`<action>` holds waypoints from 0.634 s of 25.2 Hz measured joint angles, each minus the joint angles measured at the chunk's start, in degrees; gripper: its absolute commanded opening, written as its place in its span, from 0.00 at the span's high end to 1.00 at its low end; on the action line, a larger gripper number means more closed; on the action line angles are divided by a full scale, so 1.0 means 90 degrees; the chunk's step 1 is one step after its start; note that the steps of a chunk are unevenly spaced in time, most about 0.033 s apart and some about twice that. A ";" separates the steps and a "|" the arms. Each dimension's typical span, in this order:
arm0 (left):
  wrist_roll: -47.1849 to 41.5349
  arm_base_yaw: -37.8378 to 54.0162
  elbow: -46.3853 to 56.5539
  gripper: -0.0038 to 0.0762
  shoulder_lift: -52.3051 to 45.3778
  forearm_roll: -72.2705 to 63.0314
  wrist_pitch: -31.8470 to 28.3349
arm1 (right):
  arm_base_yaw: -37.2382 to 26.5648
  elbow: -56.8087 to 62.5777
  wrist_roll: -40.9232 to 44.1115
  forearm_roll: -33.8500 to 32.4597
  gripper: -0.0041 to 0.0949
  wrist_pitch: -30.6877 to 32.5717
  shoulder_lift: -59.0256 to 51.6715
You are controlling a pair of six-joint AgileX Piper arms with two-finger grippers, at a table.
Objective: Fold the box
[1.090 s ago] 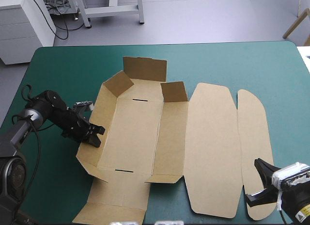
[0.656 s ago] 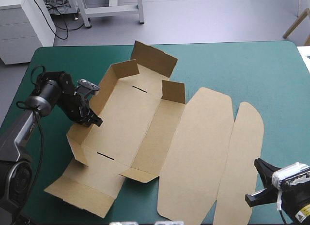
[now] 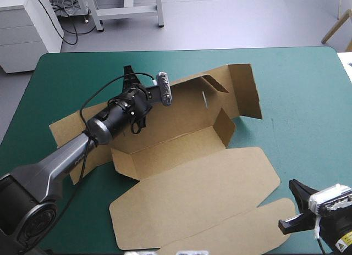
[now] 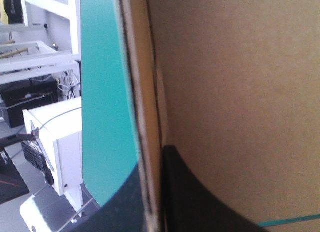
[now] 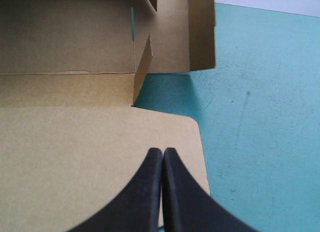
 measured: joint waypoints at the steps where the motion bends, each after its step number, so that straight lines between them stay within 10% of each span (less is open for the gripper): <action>1: -0.0148 -0.0191 0.0016 0.96 0.0005 0.0121 -0.0027 | 0.0000 0.0000 0.0000 0.0000 0.98 0.0000 0.0000; 16: -0.4133 -0.1830 0.1797 0.96 -0.0454 0.4324 -0.0255 | 0.0000 0.0000 0.0000 0.0000 0.98 -0.0005 0.0000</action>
